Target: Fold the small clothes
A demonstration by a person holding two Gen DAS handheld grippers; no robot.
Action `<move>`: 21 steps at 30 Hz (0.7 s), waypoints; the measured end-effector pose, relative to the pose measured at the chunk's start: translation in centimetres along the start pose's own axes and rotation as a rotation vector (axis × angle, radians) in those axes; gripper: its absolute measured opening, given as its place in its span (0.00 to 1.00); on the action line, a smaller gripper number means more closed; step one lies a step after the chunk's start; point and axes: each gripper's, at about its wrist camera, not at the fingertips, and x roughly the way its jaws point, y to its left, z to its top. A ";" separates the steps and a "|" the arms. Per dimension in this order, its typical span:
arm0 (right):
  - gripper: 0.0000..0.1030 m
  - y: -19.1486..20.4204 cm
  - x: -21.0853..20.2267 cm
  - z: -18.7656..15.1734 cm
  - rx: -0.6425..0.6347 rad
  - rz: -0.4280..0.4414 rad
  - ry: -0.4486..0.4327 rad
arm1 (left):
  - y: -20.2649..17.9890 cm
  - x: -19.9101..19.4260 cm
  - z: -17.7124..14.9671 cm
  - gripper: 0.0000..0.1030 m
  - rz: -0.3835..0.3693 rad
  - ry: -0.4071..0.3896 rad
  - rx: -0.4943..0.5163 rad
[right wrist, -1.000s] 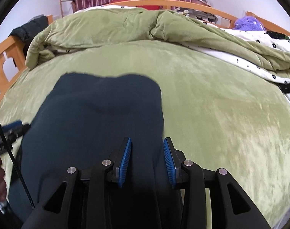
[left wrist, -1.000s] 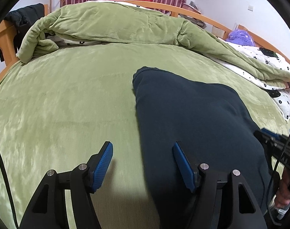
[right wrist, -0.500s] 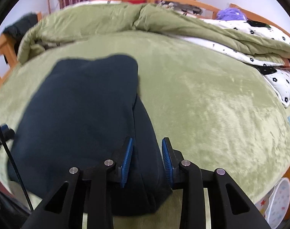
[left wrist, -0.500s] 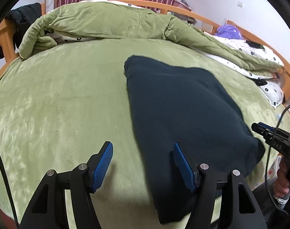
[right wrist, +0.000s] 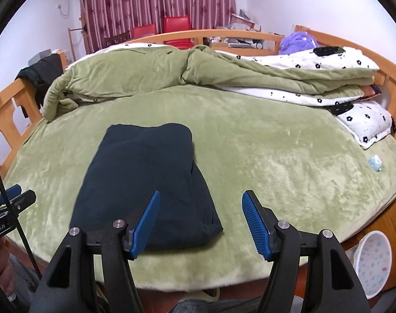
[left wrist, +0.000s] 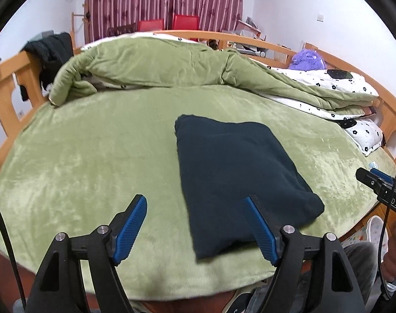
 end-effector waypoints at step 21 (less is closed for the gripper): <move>0.95 0.8 -8.5 -2.0 -0.047 -0.013 -0.065 | -2.4 -8.0 -1.6 0.83 0.030 -0.064 0.028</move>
